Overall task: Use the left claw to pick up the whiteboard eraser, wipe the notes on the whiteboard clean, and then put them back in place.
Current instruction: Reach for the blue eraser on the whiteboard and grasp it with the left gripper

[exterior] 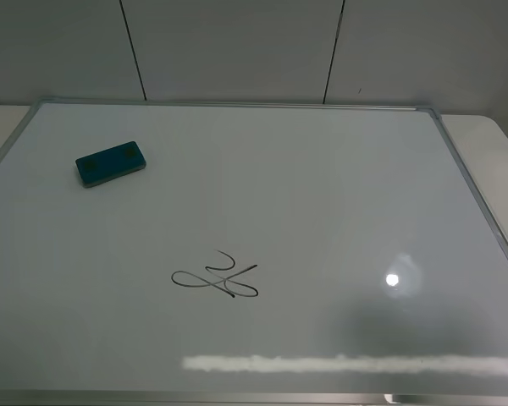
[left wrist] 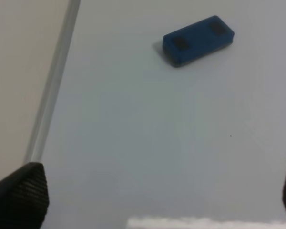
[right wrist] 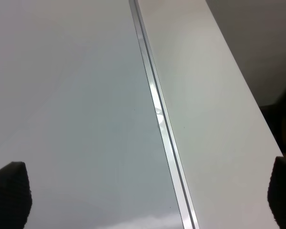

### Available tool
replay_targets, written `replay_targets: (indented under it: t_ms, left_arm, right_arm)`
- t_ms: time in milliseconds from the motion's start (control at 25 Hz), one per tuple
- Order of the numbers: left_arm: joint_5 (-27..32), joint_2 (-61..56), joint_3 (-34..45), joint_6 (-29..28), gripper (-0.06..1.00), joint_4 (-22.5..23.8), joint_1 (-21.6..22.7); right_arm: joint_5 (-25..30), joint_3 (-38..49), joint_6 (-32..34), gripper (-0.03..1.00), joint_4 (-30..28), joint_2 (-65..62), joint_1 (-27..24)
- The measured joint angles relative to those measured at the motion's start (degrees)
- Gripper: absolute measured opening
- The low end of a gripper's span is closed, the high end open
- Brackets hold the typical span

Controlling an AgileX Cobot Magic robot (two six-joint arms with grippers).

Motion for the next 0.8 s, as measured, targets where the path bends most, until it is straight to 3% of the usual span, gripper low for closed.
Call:
replay_targets:
  t_ms: [800]
  left_arm:
    - [0.00, 0.00, 0.00, 0.00, 0.99, 0.00, 0.00]
  right_arm:
    - [0.00, 0.00, 0.00, 0.99, 0.00, 0.00, 0.00]
